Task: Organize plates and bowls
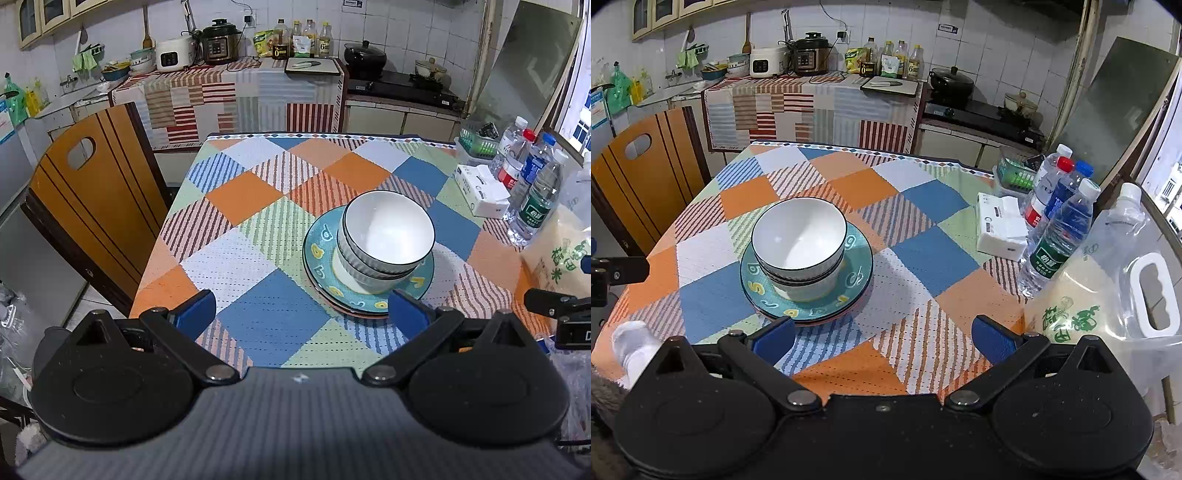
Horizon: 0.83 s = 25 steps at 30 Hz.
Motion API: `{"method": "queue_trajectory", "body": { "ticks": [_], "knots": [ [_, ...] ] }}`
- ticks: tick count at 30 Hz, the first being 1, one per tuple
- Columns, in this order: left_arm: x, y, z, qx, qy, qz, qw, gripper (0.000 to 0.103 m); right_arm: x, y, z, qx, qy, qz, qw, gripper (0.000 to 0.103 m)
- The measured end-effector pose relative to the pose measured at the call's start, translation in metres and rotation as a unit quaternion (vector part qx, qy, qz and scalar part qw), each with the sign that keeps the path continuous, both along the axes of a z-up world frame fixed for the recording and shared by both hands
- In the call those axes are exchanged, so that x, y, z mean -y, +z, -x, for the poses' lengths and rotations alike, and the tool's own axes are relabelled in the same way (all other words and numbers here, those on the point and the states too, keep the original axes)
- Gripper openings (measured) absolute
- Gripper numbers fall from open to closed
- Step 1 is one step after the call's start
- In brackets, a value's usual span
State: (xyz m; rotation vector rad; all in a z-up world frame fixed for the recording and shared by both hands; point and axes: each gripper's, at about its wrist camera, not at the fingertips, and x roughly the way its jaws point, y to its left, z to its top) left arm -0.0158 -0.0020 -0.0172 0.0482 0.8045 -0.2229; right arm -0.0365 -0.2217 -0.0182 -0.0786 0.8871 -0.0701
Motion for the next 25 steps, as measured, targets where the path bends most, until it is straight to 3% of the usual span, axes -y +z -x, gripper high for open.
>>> {"method": "queue_trajectory", "body": {
  "ticks": [25],
  "knots": [
    [-0.0008, -0.001, -0.0023, 0.004, 0.001, -0.001, 1.0, 0.101, 0.0011, -0.0021, -0.0008, -0.006, -0.004, 0.004, 1.0, 0.103]
  ]
}}
